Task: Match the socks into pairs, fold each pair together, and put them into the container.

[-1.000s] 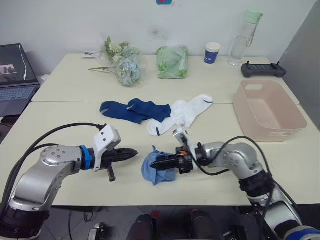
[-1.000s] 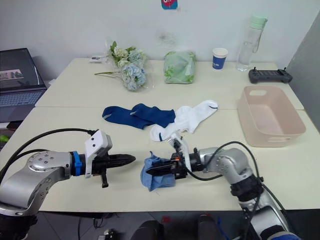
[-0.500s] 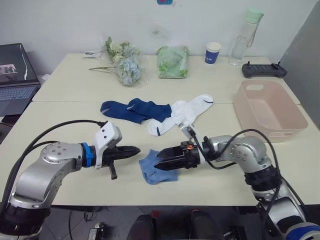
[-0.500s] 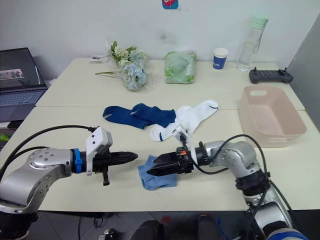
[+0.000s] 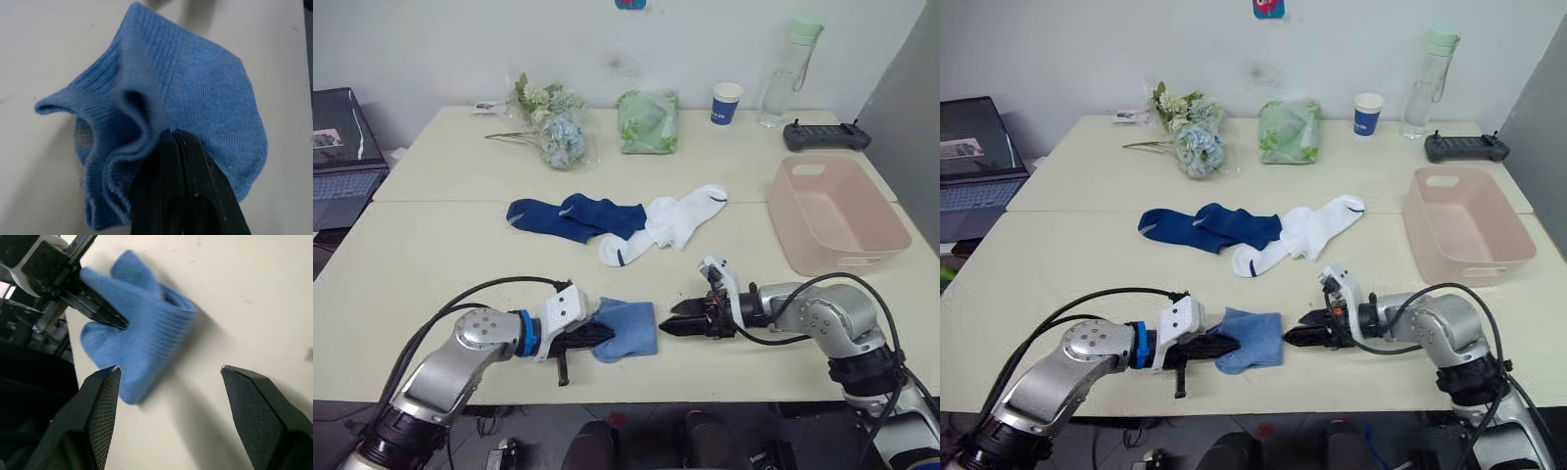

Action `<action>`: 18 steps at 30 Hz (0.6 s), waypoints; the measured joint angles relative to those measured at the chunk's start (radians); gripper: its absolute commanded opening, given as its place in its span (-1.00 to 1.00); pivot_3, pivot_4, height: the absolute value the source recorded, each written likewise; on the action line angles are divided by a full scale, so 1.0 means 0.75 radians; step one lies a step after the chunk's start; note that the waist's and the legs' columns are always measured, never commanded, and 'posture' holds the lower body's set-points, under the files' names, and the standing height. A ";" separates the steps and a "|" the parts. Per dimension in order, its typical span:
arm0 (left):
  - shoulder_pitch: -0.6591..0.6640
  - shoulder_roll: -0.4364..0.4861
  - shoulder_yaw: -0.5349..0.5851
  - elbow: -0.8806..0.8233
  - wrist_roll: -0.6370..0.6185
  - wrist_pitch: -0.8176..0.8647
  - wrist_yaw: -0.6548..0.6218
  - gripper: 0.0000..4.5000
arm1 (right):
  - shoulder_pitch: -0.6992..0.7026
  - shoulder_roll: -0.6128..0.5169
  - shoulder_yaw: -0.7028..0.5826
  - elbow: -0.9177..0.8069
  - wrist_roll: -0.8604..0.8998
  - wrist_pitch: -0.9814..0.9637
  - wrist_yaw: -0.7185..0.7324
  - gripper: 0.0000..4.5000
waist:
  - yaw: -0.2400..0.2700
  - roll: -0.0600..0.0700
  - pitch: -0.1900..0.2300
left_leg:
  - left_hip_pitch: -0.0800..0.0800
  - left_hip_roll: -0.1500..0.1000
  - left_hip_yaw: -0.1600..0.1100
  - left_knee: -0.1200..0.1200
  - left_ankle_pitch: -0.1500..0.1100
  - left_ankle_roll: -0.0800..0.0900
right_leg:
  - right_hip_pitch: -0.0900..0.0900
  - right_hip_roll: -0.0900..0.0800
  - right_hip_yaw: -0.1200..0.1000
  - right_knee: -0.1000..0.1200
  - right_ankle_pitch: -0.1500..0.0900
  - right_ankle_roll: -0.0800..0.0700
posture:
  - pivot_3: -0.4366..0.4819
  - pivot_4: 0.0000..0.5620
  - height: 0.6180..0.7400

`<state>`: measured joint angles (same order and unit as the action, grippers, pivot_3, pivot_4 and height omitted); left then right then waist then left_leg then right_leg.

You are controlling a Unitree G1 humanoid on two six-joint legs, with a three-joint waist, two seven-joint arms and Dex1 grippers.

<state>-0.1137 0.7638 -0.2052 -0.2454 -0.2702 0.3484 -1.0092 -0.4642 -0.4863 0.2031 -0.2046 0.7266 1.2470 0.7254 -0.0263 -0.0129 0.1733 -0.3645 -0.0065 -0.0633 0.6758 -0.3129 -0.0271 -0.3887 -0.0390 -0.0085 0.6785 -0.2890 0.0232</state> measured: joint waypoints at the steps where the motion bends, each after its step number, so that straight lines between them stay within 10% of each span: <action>1: 0.004 -0.005 -0.002 0.008 0.006 -0.022 0.000 -1.00 | -0.003 -0.004 0.017 0.007 -0.004 0.007 0.000 0.56 | 0.001 0.000 0.000 | 0.000 -0.001 0.000 0.000 0.000 0.000 | 0.001 -0.001 0.000 0.000 0.000 0.000 | -0.05 -0.47 1.00; 18: 0.048 -0.005 0.054 -0.048 -0.018 0.054 0.021 -1.00 | -0.162 0.414 -0.048 0.397 0.021 0.170 -0.070 0.56 | -0.008 0.001 -0.002 | 0.002 0.002 -0.001 -0.001 0.000 0.000 | 0.000 0.002 0.000 0.002 0.000 0.000 | -0.05 -0.47 1.00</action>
<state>-0.0774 0.7599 -0.1645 -0.2815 -0.2836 0.3892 -0.9932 -0.5857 -0.1759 0.1674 0.0933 0.7423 1.3744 0.6730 -0.0323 -0.0122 0.1719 -0.3630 -0.0054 -0.0637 0.6754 -0.3129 -0.0271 -0.3889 -0.0376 -0.0087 0.6800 -0.2890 0.0232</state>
